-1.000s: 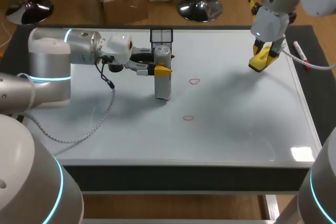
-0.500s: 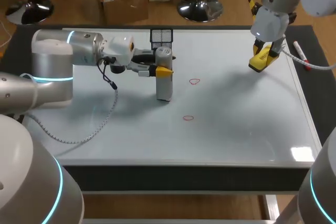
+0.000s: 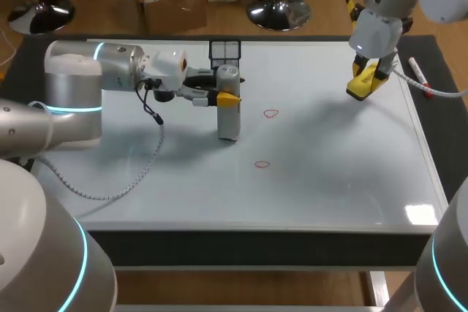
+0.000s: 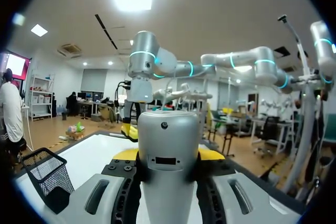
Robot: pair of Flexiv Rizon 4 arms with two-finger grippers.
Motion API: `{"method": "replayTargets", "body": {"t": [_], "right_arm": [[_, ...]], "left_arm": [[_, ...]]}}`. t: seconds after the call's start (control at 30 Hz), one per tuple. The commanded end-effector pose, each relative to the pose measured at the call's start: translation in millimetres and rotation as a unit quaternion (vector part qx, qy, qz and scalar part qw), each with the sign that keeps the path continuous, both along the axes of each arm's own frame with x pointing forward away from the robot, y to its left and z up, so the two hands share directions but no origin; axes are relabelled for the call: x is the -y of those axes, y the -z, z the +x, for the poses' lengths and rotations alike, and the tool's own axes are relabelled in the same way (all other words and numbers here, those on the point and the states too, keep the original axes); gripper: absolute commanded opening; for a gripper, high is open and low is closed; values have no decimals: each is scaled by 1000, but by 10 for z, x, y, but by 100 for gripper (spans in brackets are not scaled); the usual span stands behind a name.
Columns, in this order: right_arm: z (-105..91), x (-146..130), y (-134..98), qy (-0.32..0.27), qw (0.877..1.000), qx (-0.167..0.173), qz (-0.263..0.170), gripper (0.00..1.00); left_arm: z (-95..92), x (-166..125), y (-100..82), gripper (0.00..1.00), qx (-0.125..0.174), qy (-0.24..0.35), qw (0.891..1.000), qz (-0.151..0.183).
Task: Pick up the inspection probe, press it on each red-marked spot on the whiteboard one by one, put down the probe, pick up the eraser, and wipe off all the red marks.
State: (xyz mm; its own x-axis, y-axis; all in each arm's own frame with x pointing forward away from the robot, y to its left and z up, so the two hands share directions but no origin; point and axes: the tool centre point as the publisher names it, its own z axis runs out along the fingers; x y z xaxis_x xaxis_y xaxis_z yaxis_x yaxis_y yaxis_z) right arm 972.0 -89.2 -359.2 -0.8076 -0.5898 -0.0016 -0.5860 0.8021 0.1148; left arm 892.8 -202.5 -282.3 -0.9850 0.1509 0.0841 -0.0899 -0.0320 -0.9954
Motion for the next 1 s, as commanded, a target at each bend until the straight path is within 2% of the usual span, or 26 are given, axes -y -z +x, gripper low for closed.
{"method": "replayTargets", "body": {"t": [0.03, 0.27, 0.53, 1.0], "right_arm": [[5, 2, -6, -1, 1000, 0, -2, 0], [5, 2, -6, -1, 1000, 0, -2, 0], [5, 2, -6, -1, 1000, 0, -2, 0], [5, 2, -6, -1, 1000, 0, -2, 0]], "left_arm": [[4, -22, 4, 0, 1, 0, 1000, -1], [-21, -46, -35, 0, 4, 7, 1000, -4], [-37, -116, -193, 0, 14, 48, 999, -4], [91, -448, -317, 0, 15, 73, 997, -7]]}}
